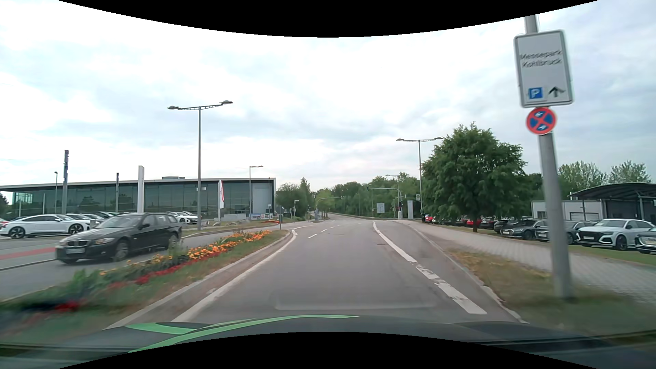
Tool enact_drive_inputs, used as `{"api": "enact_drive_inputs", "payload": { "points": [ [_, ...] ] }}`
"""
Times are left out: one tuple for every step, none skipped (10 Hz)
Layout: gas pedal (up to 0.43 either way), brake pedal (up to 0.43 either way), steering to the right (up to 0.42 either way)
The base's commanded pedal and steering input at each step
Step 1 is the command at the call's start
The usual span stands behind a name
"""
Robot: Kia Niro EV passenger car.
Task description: Follow the waypoints while adhering to traffic rules and regulations
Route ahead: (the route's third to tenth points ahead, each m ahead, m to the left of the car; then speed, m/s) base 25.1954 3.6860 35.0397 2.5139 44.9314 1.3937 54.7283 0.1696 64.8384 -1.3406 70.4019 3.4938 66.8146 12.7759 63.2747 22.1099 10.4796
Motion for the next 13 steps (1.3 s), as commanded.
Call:
{"api": "enact_drive_inputs", "payload": {
  "points": [
    [0.098,0.0,0.008],
    [0.087,0.0,0.005],
    [0.087,0.0,0.003],
    [0.087,0.0,0.002],
    [0.087,0.0,0.0],
    [0.087,0.0,-0.002],
    [0.087,0.0,-0.004],
    [0.087,0.0,-0.004],
    [0.079,0.0,-0.005],
    [0.079,0.0,-0.004],
    [0.067,0.0,-0.004],
    [0.039,0.0,-0.003],
    [0.028,0.0,-0.003]
  ]
}}
